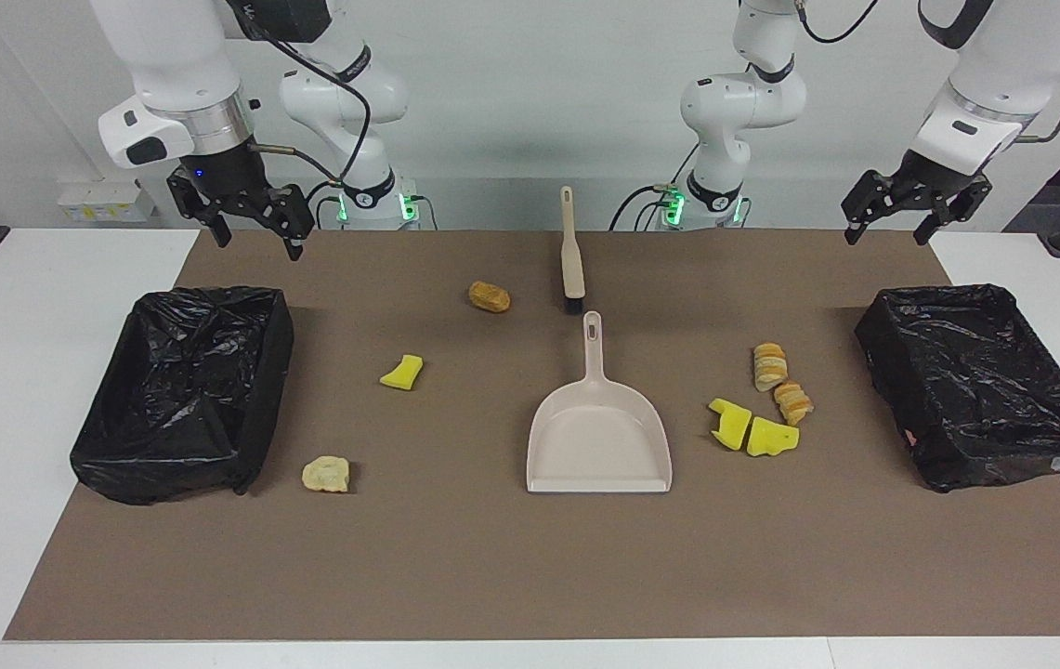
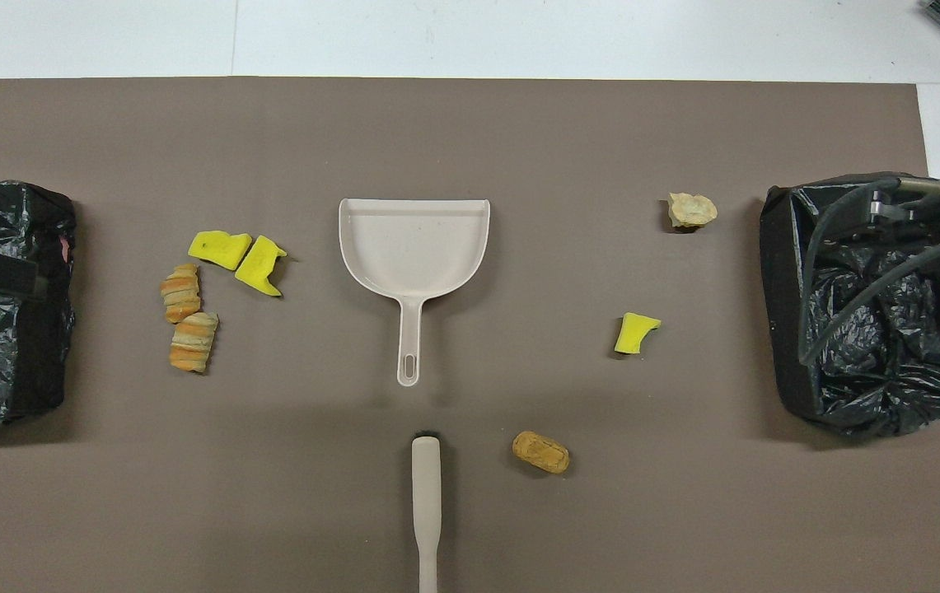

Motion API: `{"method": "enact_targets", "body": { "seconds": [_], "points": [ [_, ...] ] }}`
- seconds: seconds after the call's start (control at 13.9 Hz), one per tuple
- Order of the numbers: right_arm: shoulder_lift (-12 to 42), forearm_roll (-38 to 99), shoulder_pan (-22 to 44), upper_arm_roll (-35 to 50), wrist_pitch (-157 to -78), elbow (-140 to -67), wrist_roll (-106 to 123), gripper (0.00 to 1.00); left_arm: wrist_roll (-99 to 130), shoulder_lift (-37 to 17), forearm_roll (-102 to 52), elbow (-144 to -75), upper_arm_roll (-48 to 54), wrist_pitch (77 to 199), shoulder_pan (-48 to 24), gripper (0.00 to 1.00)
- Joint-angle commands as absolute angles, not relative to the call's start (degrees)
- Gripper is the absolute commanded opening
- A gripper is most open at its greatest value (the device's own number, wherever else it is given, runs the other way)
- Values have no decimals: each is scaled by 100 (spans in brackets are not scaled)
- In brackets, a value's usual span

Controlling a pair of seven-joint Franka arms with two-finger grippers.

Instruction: Sweep and dump trash in bin

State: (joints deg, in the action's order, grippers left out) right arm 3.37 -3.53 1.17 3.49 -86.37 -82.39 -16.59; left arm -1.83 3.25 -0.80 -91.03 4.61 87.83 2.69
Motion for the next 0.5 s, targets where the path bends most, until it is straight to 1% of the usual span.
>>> {"method": "enact_targets", "body": {
  "seconds": [0.0, 0.43],
  "points": [
    [281, -237, 70, 369, -8604, -8288, -1547, 100, -193, 457, -123, -9272, 475, 8833, 299, 100],
    [281, -237, 70, 369, -8596, -8288, -1512, 100, -255, 501, -123, -9316, 466, 8780, 308, 100]
  ]
}}
